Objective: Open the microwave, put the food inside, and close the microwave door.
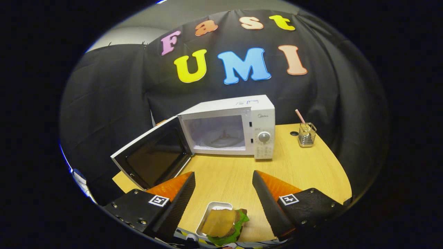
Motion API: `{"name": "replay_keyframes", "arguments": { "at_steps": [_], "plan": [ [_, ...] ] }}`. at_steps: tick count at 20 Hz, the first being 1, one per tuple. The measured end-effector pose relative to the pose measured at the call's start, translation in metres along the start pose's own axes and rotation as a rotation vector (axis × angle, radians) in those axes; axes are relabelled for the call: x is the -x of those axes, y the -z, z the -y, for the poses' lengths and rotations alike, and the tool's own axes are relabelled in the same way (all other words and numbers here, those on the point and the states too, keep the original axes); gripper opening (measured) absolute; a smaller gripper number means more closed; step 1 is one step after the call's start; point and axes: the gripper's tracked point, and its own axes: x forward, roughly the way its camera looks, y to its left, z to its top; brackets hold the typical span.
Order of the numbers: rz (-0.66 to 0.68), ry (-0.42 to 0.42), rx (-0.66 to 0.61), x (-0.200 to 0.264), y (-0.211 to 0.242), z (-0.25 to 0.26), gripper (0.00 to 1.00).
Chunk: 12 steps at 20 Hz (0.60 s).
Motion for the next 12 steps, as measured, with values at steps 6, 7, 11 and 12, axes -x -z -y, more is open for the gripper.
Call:
{"name": "replay_keyframes", "arguments": {
  "at_steps": [6, 7, 11, 12],
  "plan": [
    [-0.125, 0.006, -0.031, -0.008, 0.046, 0.020, 1.00],
    [-0.138, 0.004, -0.039, -0.009, 0.051, 0.020, 1.00],
    [-0.187, -0.014, -0.066, -0.007, 0.068, 0.017, 1.00],
    [-0.197, -0.016, -0.068, -0.006, 0.073, 0.018, 1.00]
  ]
}}
